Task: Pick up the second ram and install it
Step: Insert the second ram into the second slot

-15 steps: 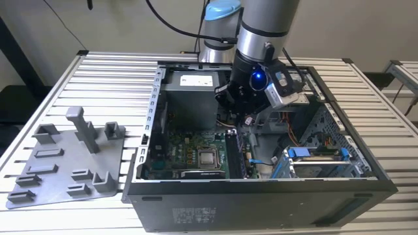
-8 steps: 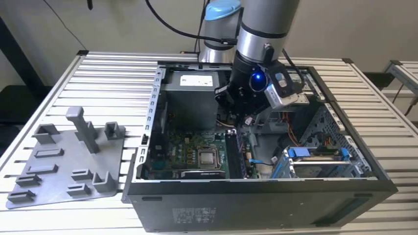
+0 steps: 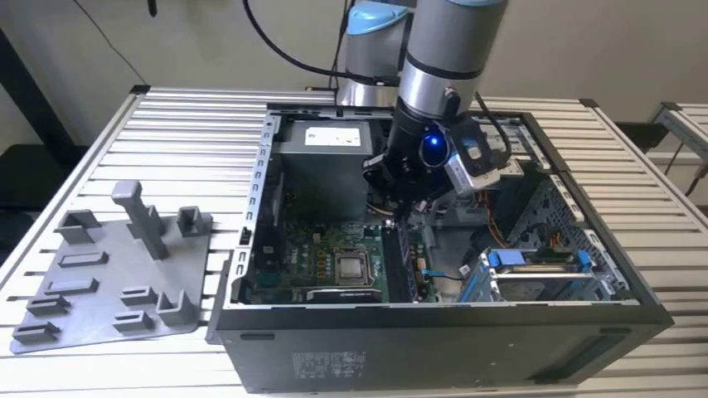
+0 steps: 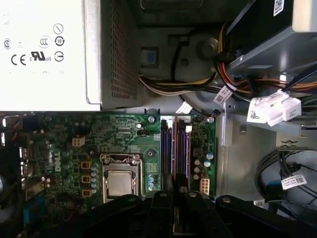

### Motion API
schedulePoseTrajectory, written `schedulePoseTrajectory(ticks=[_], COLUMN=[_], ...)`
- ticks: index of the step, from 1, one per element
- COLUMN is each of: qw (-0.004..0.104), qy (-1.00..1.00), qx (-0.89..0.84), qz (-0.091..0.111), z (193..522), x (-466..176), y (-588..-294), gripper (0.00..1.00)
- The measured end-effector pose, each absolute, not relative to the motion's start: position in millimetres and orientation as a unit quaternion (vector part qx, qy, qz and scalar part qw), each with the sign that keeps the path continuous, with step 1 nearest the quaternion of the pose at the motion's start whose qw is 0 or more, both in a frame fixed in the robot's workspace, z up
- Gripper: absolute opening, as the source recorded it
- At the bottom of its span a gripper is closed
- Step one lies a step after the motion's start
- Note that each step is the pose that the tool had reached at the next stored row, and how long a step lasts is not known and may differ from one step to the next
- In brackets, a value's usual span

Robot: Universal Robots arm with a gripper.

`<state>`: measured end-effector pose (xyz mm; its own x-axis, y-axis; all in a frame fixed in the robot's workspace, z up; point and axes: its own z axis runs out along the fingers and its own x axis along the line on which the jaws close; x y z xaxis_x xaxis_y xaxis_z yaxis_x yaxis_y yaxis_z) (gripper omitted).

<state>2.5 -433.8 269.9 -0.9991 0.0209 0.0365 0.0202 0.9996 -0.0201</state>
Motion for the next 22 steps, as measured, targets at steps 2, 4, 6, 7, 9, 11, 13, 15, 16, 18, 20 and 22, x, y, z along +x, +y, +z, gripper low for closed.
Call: schedulePoseTrajectory(ticks=[2, 4, 6, 7, 9, 11, 13, 15, 16, 18, 20, 22], qw=[0.019, 0.02, 0.021, 0.021, 0.021, 0.021, 0.021, 0.021, 0.021, 0.021, 0.021, 0.021], qy=[-1.0, -1.0, -1.0, -1.0, -1.0, -1.0, -1.0, -1.0, -1.0, -1.0, -1.0, -1.0], qx=[-0.01, -0.01, -0.01, -0.01, -0.01, -0.01, -0.01, -0.01, -0.01, -0.01, -0.01, -0.011], qz=[0.01, 0.01, 0.01, 0.01, 0.01, 0.01, 0.01, 0.01, 0.01, 0.01, 0.01, 0.01], z=[268.0, 266.1, 262.9, 262.4, 262.2, 262.2, 262.1, 261.7, 261.1, 259.8, 257.3, 254.6], x=[2.5, 2.5, 2.5, 2.5, 2.5, 2.5, 2.5, 2.5, 2.5, 2.5, 2.5, 2.5], y=[-433.8, -433.8, -433.8, -433.8, -433.8, -433.8, -433.8, -433.8, -433.8, -433.8, -433.9, -434.1], gripper=[0.14, 0.14, 0.14, 0.14, 0.14, 0.14, 0.14, 0.14, 0.14, 0.14, 0.14, 0.14])
